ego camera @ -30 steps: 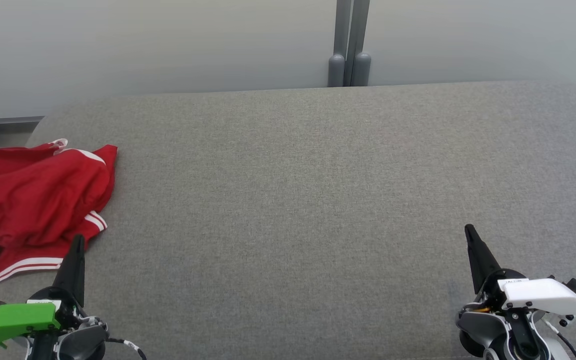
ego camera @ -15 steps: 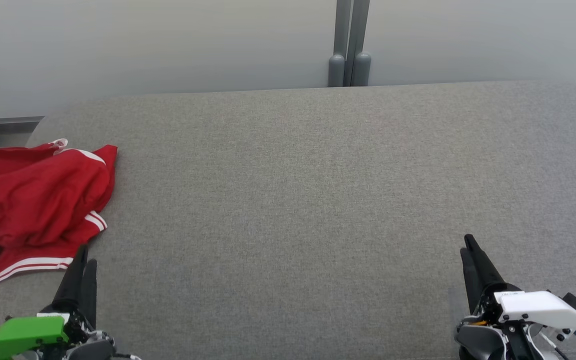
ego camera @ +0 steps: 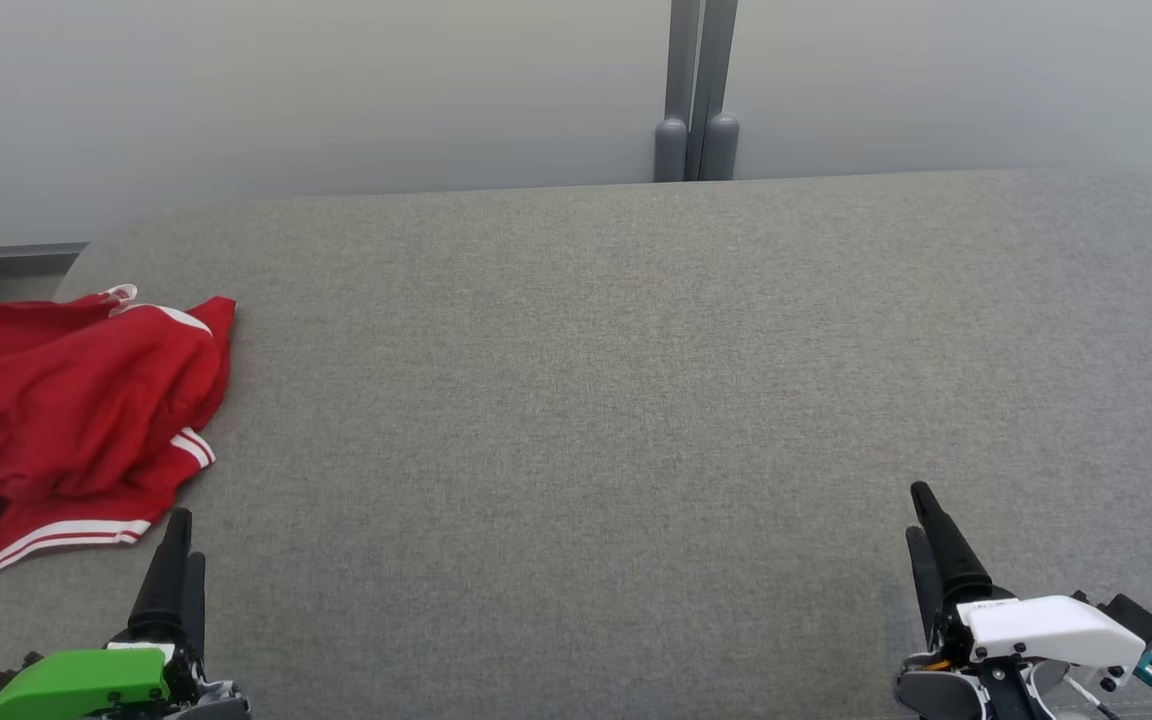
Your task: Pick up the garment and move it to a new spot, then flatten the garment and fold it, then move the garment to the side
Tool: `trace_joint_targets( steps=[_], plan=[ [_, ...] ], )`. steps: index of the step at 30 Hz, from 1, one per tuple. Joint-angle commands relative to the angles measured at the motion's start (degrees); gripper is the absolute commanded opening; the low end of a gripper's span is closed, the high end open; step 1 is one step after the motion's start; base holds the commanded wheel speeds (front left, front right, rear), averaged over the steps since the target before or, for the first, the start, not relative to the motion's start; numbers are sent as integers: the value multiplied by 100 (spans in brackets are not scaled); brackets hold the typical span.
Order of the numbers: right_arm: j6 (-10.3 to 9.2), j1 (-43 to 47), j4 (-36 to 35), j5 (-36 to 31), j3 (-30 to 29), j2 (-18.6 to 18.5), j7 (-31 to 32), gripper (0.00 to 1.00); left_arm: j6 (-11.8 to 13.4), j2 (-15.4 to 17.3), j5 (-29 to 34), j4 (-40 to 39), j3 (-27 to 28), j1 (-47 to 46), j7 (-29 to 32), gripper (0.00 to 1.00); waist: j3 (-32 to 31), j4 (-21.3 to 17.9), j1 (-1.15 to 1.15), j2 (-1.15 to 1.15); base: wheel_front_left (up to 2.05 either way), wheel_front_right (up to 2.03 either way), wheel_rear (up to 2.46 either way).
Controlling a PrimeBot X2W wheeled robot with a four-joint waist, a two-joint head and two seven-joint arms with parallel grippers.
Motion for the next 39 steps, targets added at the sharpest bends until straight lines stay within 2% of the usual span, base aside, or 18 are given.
trace_joint_targets(
  steps=[1,31,39],
  plan=[
    [0,-178,-37,-194,23,-15,-50,100,3,63,234,-94,-36,-58,-90,100,-7,0,0,0,0,0,0],
    [2,-539,650,-3813,72,-32,-471,100,246,191,3364,150,-820,-69,-1061,100,-160,29,0,0,0,0,0],
    [2,-584,717,-4576,45,-35,-450,100,360,278,4175,222,-1055,-109,-1238,100,-186,37,0,0,0,0,0]
  ],
)
